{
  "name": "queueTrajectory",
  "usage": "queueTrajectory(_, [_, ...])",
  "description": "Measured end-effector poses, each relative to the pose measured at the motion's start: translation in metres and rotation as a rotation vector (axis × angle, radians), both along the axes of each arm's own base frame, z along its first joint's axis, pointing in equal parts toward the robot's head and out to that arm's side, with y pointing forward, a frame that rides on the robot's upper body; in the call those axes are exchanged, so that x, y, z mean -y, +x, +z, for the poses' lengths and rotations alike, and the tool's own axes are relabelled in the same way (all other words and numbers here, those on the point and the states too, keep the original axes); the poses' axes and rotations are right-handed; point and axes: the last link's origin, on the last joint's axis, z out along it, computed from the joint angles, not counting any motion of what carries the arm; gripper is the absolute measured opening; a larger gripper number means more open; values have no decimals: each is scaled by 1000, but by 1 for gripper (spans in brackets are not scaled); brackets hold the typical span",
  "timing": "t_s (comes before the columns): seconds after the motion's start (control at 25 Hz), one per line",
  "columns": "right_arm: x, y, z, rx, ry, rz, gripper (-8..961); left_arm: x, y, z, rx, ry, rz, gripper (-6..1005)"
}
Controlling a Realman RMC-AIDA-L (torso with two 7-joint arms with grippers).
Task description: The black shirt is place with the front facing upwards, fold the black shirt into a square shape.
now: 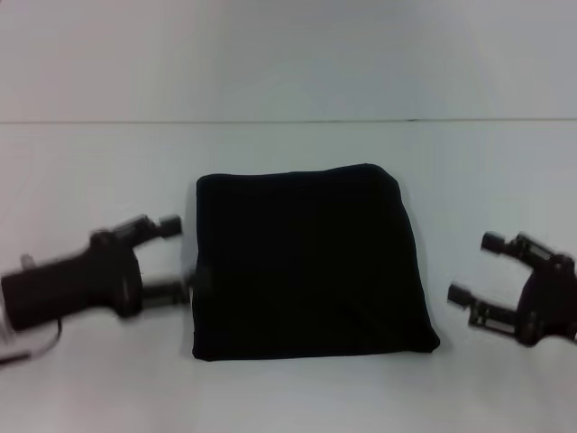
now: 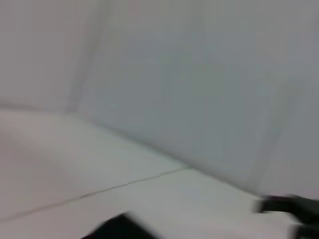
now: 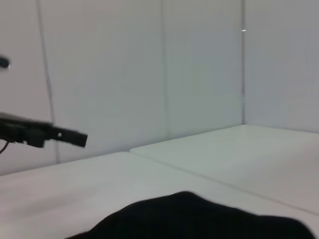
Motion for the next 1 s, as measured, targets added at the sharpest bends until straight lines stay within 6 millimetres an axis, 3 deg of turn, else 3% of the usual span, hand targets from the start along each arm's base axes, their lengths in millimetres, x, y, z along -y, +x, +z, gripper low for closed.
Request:
queueTrajectory(0.12, [9,2,-8,23,-8,34,924,19,0,-8,-3,-6,-83,897])
queueTrajectory(0.4, [32,22,-14,50,-1,-25,924,41,-29,-28,-114,-58,24,970])
queueTrajectory(1.0, [37,30,-17,93,-7,-45,924,37,-43,-29,-163,-45,107,965])
